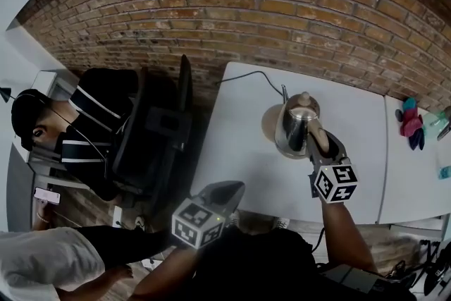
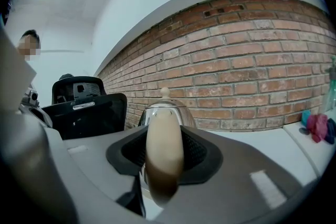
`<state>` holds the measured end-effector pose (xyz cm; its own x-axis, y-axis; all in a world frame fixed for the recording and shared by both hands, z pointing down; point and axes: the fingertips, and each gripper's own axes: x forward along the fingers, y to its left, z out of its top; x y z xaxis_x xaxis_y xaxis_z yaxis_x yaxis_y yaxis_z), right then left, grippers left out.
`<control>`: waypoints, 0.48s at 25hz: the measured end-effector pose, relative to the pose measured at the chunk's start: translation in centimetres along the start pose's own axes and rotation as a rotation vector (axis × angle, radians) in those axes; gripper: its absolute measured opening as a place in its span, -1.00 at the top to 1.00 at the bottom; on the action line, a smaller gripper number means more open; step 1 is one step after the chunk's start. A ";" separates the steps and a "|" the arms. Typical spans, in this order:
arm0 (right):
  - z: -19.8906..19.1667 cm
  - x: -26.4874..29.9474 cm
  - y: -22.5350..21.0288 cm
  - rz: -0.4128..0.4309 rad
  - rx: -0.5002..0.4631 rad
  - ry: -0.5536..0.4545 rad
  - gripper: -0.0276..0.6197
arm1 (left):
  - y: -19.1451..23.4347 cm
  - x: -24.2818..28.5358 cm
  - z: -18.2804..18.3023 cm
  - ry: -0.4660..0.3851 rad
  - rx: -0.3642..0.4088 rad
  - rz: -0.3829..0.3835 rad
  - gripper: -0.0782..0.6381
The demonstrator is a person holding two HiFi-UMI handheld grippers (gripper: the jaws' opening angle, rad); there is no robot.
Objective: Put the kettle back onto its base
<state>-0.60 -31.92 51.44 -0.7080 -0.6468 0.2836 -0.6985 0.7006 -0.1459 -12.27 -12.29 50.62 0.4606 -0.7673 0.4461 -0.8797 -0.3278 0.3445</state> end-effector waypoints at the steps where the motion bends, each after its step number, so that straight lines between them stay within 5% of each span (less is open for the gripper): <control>1: 0.4 0.6 0.1 0.003 -0.003 -0.007 0.41 | 0.2 0.1 0.1 -0.001 -0.003 0.002 0.78; 12: 2.6 5.8 0.0 0.025 -0.010 -0.042 0.41 | 1.9 0.2 0.3 0.007 -0.025 0.033 0.78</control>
<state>-4.99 -36.42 50.61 -0.7294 -0.6407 0.2398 -0.6793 0.7198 -0.1427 -13.85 -13.22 51.16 0.4320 -0.7738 0.4632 -0.8914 -0.2884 0.3496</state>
